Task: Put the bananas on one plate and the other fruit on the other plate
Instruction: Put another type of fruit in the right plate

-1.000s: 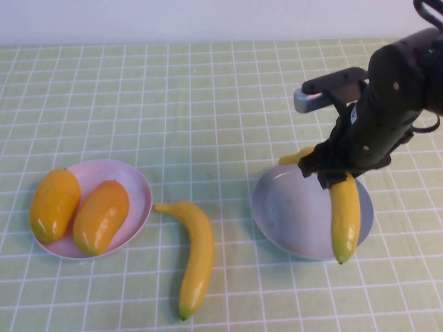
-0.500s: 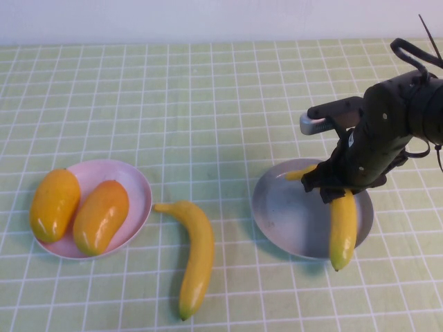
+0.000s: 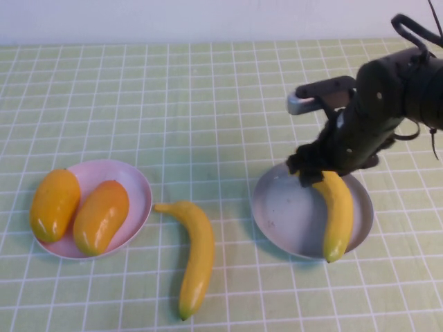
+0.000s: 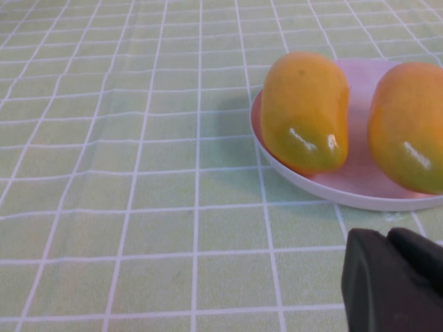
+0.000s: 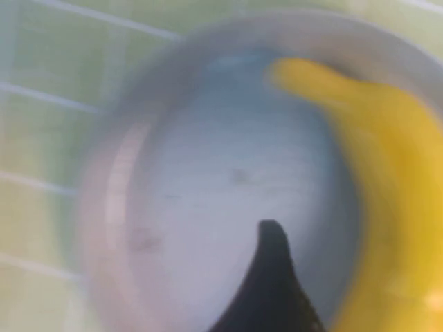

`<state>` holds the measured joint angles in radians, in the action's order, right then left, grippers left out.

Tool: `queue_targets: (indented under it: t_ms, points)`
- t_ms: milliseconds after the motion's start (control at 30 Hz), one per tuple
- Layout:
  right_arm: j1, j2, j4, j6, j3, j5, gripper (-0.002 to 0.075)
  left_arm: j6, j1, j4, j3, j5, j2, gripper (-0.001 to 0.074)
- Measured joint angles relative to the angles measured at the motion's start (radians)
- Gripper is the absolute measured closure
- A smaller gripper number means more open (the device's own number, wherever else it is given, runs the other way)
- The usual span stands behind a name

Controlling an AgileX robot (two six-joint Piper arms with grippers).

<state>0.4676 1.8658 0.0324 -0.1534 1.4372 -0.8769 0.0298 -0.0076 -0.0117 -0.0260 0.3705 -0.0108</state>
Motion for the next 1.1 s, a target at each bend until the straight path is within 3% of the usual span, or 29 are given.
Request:
queue_targets:
  t_ms: [333,467,1000,1100]
  points:
    - [0.278,0.035,-0.089,0.000,0.129,-0.041,0.0262,0.000,0.000,0.000,0.000,0.000,0.000,0.0731]
    - [0.340,0.103,-0.099,0.017,0.181,-0.041,0.0262,0.000,0.000,0.000,0.000,0.000,0.000,0.0731]
    - [0.364,0.310,-0.105,0.021,0.344,-0.064,0.0264,0.000,0.000,0.000,0.000,0.000,0.000,0.0731]
    - [0.360,0.326,-0.101,0.021,0.345,-0.070,0.0316,0.000,0.000,0.000,0.000,0.000,0.000,0.0731]
